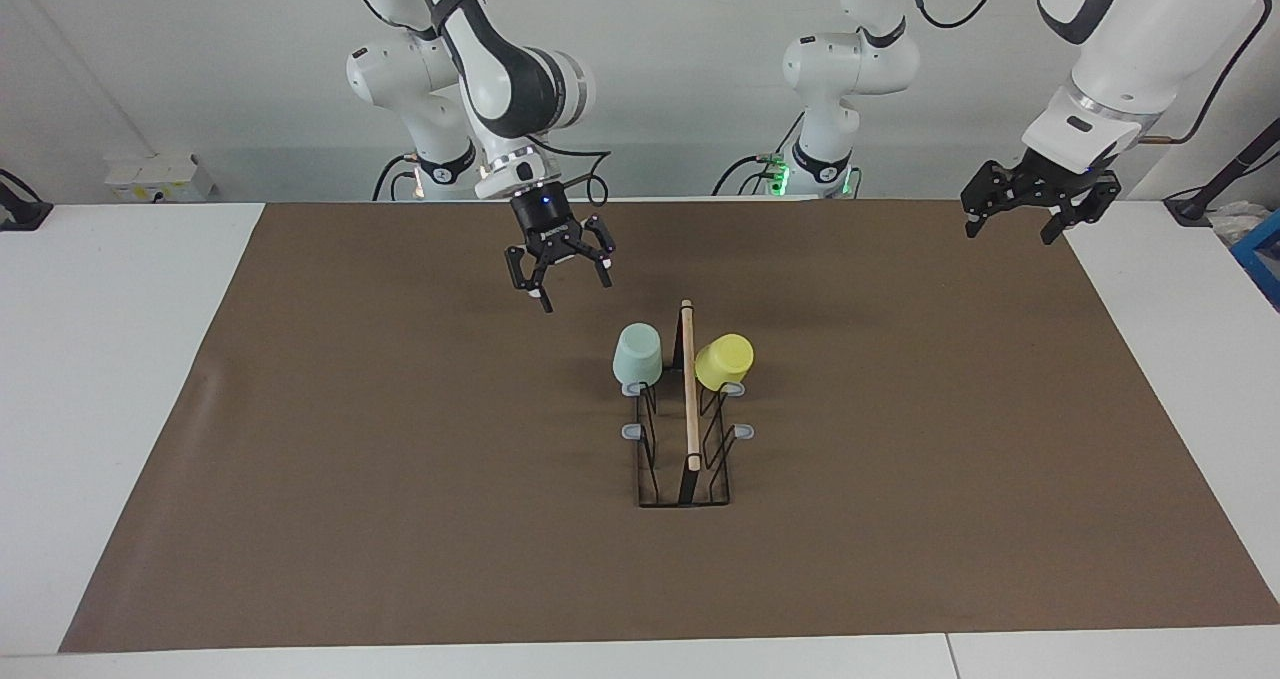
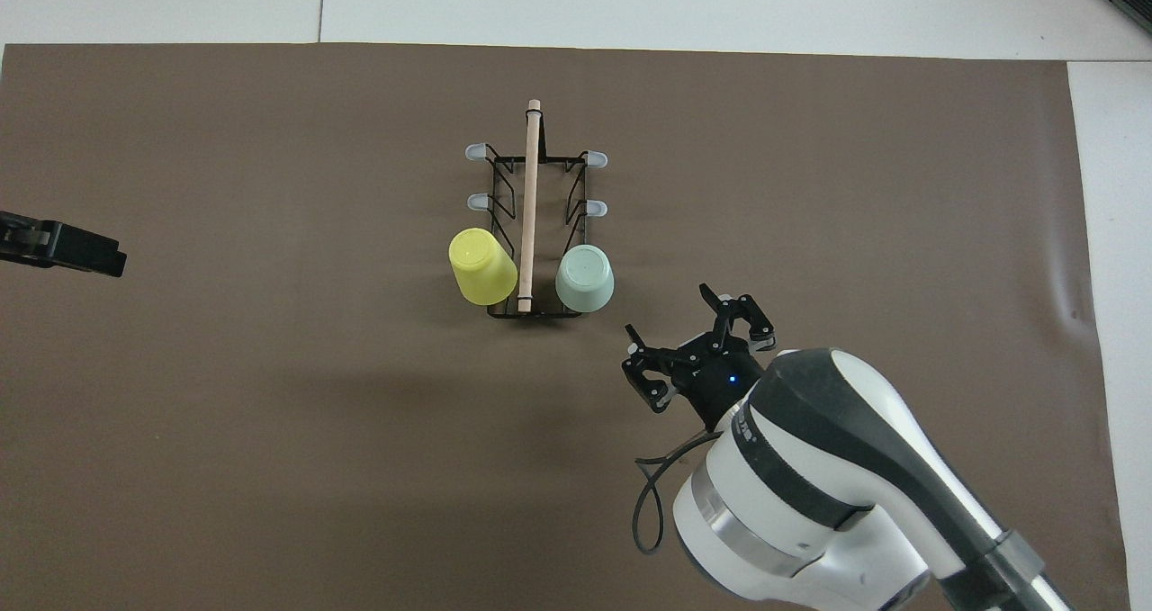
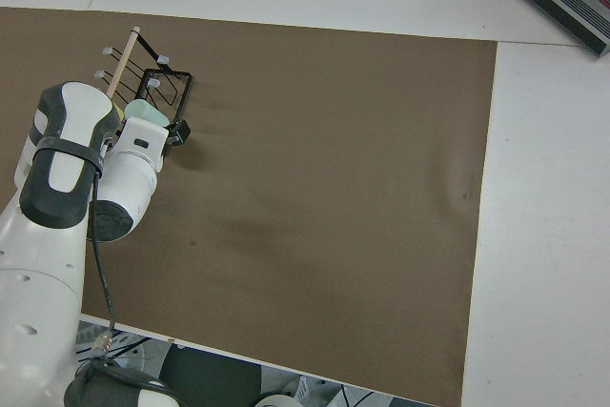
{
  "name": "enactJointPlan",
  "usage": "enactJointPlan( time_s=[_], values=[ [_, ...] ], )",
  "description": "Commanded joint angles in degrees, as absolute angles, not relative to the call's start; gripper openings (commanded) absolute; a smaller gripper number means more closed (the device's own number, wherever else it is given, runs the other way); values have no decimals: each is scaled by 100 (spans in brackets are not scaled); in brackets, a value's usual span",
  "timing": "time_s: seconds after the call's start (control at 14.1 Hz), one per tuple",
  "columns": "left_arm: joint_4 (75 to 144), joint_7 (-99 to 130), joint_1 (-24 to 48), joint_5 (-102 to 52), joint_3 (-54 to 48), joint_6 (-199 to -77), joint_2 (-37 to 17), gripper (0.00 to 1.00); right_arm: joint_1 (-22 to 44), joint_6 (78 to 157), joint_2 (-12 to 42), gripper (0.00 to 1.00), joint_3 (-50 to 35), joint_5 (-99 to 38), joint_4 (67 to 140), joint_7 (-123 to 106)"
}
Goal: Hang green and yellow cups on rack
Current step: 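Pull the open right gripper back from the green cup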
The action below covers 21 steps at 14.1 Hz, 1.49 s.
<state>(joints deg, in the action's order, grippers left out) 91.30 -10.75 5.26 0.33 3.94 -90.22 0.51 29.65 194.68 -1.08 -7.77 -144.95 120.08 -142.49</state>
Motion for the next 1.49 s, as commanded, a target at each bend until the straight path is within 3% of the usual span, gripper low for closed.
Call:
enactJointPlan(
  time_s=[0.0, 0.5, 1.42],
  values=[
    [9229, -1160, 527, -44, 413, -8991, 141, 100, 2743, 19459, -290, 100, -791, -14669, 12024, -15079],
    [9229, -1160, 527, -44, 413, -8991, 141, 100, 2479, 19266, -211, 100, -782, -13203, 11839, -16319],
    [9237, -1160, 527, -44, 413, -8991, 141, 100, 2048, 19099, -211, 100, -782, -12903, 11839, -17868]
  ],
)
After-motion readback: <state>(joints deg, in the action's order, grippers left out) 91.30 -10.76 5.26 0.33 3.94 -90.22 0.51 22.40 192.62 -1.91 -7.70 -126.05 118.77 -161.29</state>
